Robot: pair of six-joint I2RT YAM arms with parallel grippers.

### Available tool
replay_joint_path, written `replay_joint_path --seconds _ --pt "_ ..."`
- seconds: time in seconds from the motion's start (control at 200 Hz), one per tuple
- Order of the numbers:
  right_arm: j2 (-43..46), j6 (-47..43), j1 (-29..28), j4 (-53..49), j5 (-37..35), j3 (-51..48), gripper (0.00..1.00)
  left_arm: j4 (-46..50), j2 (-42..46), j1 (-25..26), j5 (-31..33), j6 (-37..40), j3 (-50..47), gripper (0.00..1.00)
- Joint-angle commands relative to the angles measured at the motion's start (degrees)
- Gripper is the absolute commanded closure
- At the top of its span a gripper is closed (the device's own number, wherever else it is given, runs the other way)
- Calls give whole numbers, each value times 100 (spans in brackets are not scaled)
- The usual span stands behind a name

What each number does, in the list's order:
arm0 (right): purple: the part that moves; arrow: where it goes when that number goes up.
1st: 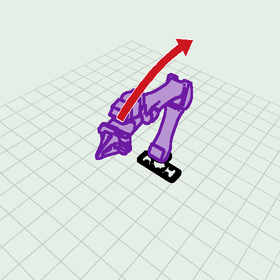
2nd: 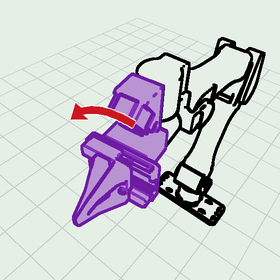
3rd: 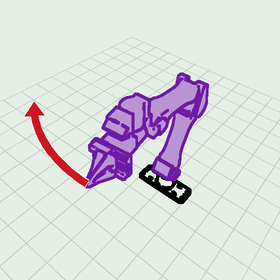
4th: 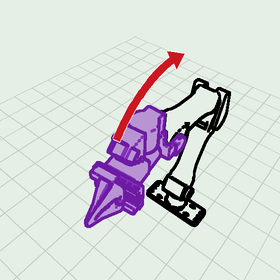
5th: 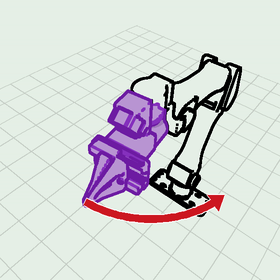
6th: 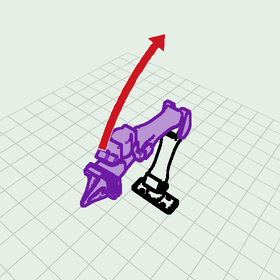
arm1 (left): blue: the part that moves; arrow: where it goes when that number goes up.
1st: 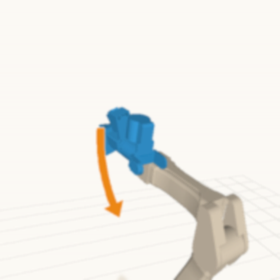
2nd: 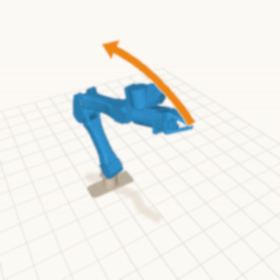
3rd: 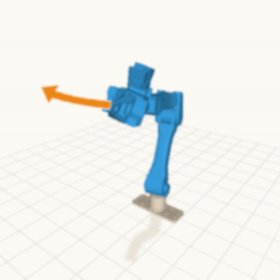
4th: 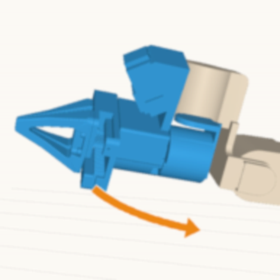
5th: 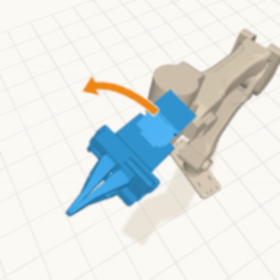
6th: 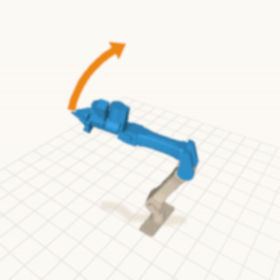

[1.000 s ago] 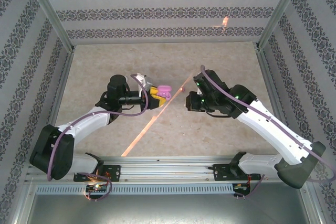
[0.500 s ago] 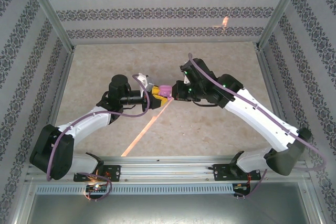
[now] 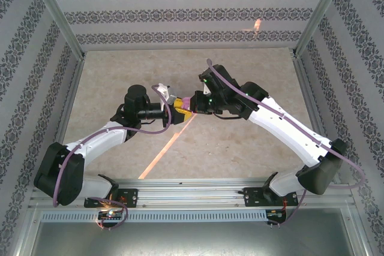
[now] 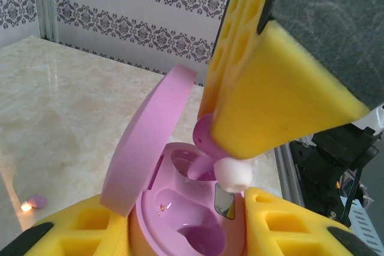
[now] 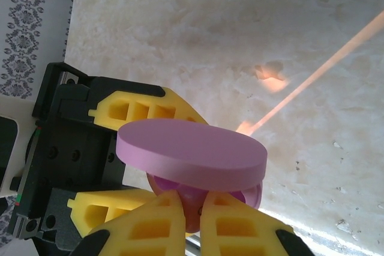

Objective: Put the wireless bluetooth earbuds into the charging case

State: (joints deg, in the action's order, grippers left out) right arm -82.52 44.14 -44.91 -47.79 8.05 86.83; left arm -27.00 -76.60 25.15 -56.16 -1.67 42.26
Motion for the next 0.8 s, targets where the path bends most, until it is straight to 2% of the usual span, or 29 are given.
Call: replay_joint_path --seconds 0.0,0.794 --pt "-86 -28 -80 88 42 185 91 3 32 78 17 115 178 79" --pt "-524 -161 -174 -69 -117 334 87 163 48 123 69 149 220 79"
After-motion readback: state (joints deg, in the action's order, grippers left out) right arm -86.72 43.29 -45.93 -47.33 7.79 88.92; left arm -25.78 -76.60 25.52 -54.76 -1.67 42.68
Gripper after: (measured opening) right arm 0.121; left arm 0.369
